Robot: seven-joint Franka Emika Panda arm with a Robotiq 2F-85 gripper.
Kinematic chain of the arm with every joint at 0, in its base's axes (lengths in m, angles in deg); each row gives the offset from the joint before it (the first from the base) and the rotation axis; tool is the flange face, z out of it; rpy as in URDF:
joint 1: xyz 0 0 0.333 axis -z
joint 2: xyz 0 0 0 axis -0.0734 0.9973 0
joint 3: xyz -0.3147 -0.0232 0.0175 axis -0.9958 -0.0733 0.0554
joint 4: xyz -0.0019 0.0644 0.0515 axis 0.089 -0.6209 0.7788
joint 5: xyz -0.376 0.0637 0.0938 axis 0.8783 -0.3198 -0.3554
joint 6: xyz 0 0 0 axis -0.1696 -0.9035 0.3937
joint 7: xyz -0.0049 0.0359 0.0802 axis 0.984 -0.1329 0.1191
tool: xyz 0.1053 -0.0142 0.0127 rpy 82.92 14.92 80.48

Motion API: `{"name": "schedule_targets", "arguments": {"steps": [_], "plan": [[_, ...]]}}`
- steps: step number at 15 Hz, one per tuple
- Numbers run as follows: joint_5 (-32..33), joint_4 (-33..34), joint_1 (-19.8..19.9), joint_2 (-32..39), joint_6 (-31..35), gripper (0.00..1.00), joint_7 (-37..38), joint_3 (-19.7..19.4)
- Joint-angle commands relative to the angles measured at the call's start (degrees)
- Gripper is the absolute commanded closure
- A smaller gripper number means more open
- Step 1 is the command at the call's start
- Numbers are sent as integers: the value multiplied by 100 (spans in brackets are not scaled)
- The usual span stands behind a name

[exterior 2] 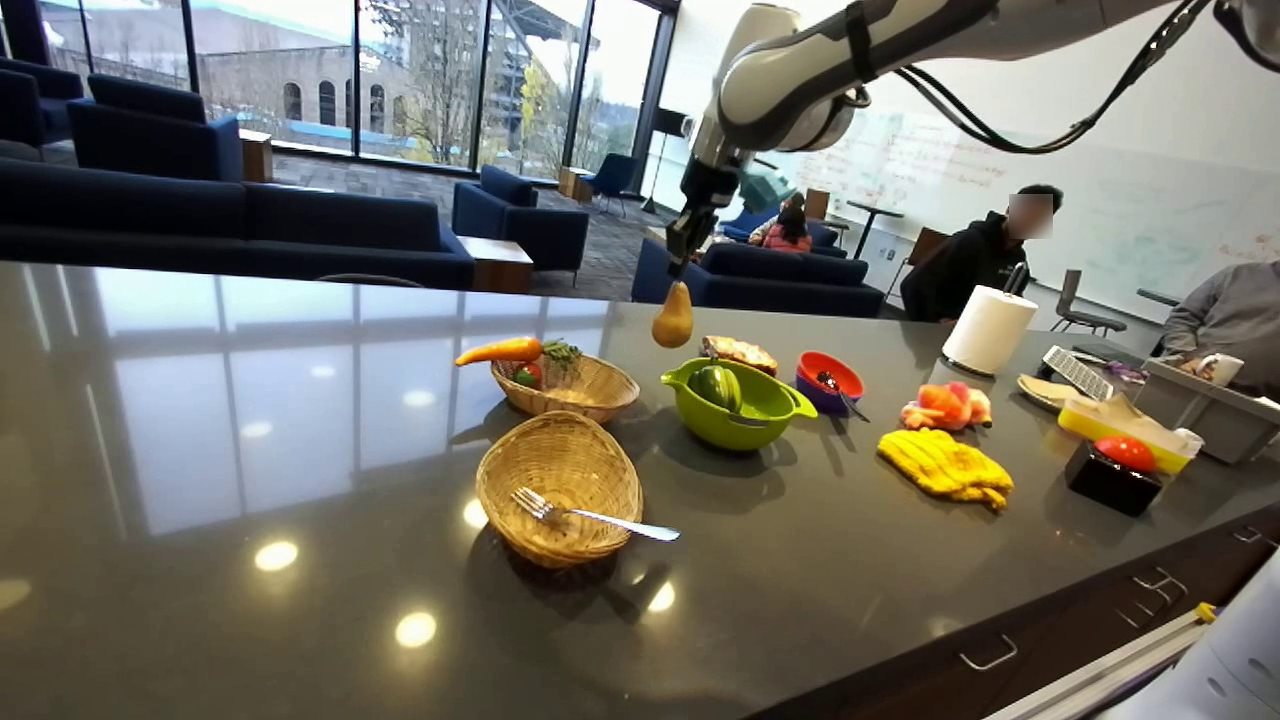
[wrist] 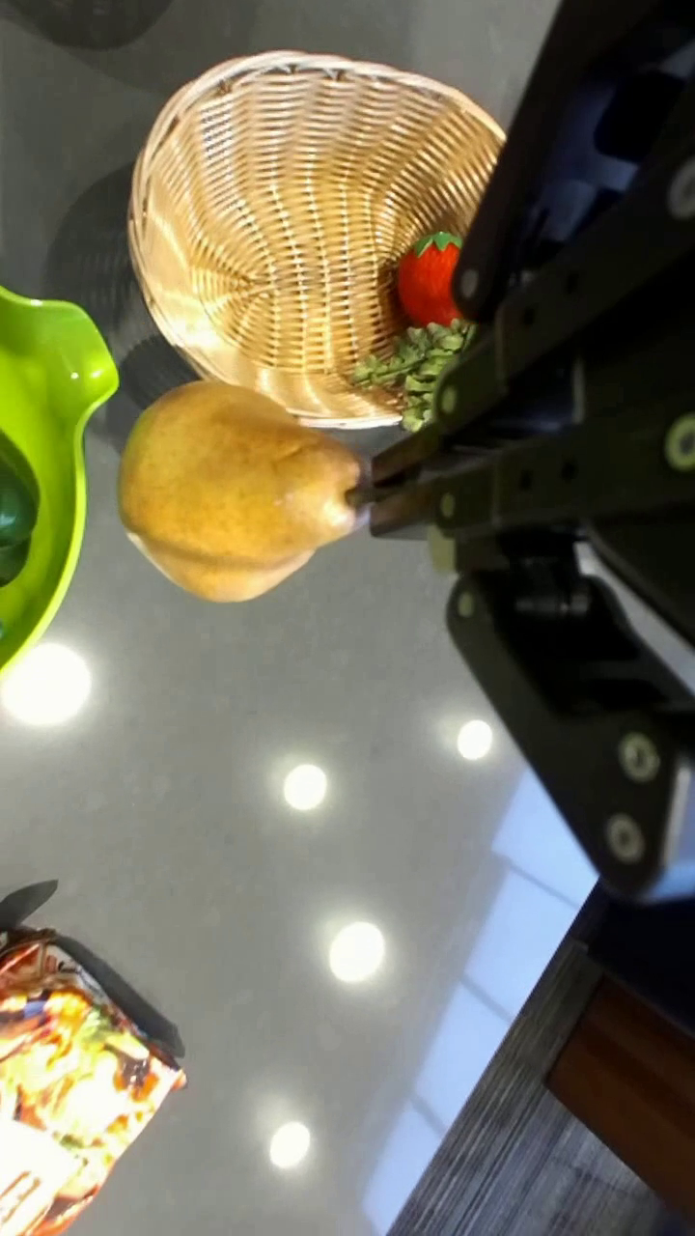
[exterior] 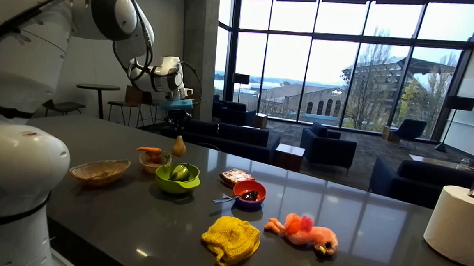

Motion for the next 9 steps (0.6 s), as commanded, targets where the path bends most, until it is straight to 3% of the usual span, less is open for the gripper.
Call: {"name": "schedule_targets", "arguments": {"steps": [1,9], "plan": [[7,-718,188,-535,329,98,73,-17],[-71,-1453,423,-998,464,98,105,-76]]}}
